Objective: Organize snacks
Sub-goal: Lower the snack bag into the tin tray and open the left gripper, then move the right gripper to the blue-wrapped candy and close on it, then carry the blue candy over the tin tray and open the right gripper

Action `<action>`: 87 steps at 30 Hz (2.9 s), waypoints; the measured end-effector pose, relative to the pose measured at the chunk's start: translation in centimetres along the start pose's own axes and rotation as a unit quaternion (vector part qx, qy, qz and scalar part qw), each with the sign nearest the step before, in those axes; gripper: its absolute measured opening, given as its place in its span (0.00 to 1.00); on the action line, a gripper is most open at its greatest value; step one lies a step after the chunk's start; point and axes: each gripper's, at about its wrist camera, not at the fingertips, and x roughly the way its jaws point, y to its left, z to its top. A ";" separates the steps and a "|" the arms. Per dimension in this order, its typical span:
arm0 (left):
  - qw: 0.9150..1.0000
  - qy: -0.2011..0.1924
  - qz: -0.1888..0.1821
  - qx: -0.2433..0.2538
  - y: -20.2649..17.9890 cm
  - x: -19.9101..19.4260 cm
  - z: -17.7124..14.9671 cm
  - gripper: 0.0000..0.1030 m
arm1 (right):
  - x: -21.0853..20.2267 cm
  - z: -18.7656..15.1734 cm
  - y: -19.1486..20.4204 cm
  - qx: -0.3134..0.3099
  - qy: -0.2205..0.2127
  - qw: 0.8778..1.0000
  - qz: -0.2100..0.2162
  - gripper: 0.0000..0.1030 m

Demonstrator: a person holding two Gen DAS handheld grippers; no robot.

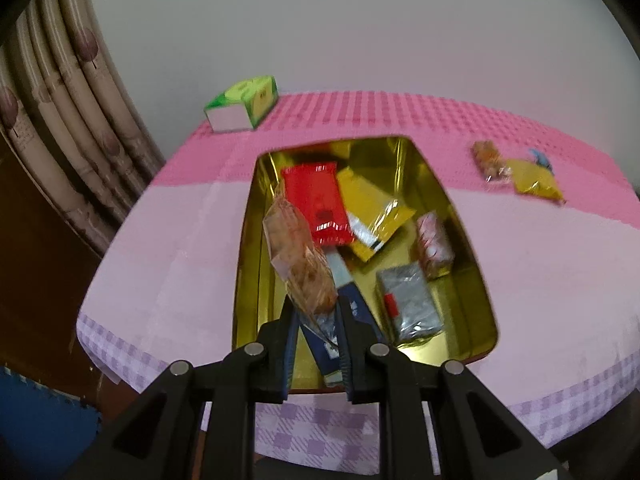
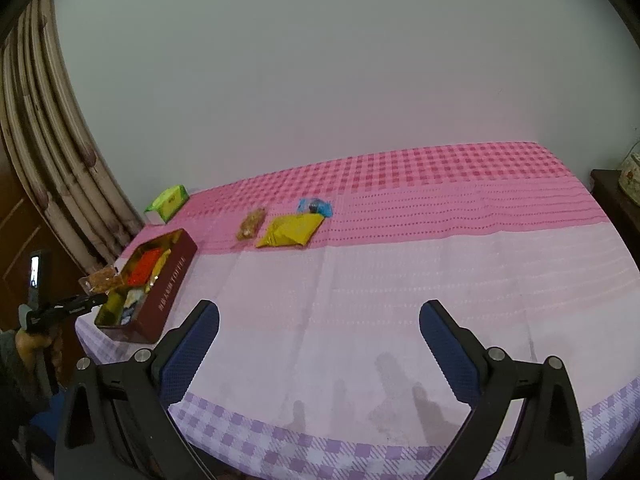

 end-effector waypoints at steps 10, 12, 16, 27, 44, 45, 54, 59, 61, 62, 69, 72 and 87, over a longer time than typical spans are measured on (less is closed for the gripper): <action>1.000 0.023 0.011 -0.004 0.8 2.7 -0.8 0.18 | 1.3 -0.7 -0.5 0.001 0.021 1.000 -0.003 0.97; 1.000 0.028 0.014 -0.002 0.8 3.2 -0.9 0.18 | 1.2 -0.8 -0.6 0.001 0.022 1.000 -0.004 0.97; 0.999 0.030 0.017 -0.009 1.3 3.7 -0.9 0.18 | 1.5 -0.8 -0.5 0.003 0.026 1.000 -0.006 0.97; 0.998 -0.027 0.007 -0.052 3.2 0.5 -1.7 0.52 | 2.1 -1.1 -0.5 0.000 0.037 0.999 -0.009 0.98; 0.974 -0.189 0.005 -0.128 8.0 -10.8 -6.6 0.64 | 8.3 -2.6 1.8 -0.068 0.092 0.993 -0.038 0.99; 0.975 -0.192 -0.003 -0.114 7.5 -10.8 -6.5 0.64 | 8.9 -2.3 2.3 -0.077 0.096 0.992 -0.035 0.99; 0.975 -0.218 -0.041 -0.023 3.8 -11.8 -6.4 0.64 | 18.0 5.0 6.0 -0.097 0.111 0.987 -0.062 0.99; 0.975 -0.208 -0.058 -0.046 4.7 -11.5 -6.3 0.64 | 23.0 9.3 6.4 -0.092 0.101 0.987 -0.083 0.99; 0.976 -0.201 -0.060 -0.056 5.2 -11.2 -6.2 0.64 | 25.6 10.6 6.3 -0.085 0.112 0.986 -0.091 0.98; 0.977 -0.196 -0.062 -0.061 5.4 -11.0 -6.1 0.64 | 26.5 10.9 6.4 -0.083 0.116 0.985 -0.094 0.97; 0.979 -0.179 -0.069 -0.076 6.0 -10.3 -5.9 0.64 | 30.8 11.9 5.3 -0.071 0.144 0.980 -0.118 0.53; 0.979 -0.177 -0.071 -0.078 6.0 -10.3 -5.8 0.64 | 31.7 11.5 4.2 -0.053 0.153 0.980 -0.117 0.38; 0.978 -0.185 -0.041 -0.086 6.3 -10.9 -5.8 0.64 | 27.0 14.3 6.7 -0.115 0.104 0.980 -0.128 0.27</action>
